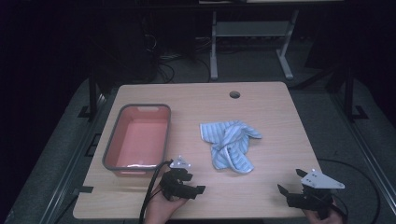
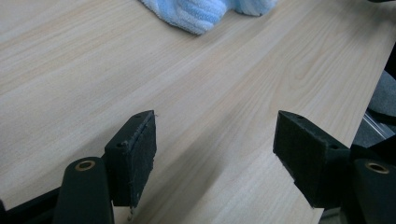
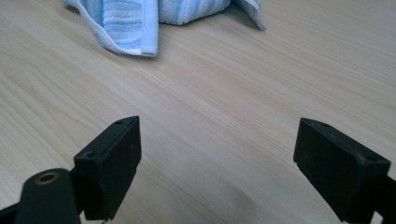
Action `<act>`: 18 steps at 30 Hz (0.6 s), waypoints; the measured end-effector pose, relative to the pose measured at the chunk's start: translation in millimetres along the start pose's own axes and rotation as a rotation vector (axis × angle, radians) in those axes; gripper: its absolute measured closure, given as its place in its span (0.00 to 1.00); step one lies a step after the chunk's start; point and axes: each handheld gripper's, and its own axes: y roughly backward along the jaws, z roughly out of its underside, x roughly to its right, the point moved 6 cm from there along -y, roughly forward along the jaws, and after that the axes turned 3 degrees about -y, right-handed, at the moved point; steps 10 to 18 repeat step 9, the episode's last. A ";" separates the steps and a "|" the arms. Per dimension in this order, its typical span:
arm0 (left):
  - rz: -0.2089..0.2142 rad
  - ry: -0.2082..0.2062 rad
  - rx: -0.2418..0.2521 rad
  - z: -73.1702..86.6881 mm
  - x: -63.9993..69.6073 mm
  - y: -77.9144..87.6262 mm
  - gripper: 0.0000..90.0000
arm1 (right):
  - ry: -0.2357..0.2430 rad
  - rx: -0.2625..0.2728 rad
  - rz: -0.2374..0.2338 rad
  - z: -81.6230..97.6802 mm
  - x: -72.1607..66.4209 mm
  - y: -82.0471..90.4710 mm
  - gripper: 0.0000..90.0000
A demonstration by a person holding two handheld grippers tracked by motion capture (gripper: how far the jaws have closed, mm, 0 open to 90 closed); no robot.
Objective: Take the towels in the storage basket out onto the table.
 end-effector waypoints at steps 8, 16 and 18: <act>-0.019 -0.050 0.014 0.1 5.6 1.2 0.32 | 0.010 0.006 -0.007 -0.7 -3.5 0.8 0.16; -0.020 -0.054 0.012 0.4 6.2 0.8 0.32 | 0.009 0.006 -0.009 -0.7 -3.6 0.7 0.16; -0.020 -0.054 0.012 0.4 6.2 0.8 0.32 | 0.009 0.006 -0.009 -0.7 -3.6 0.7 0.16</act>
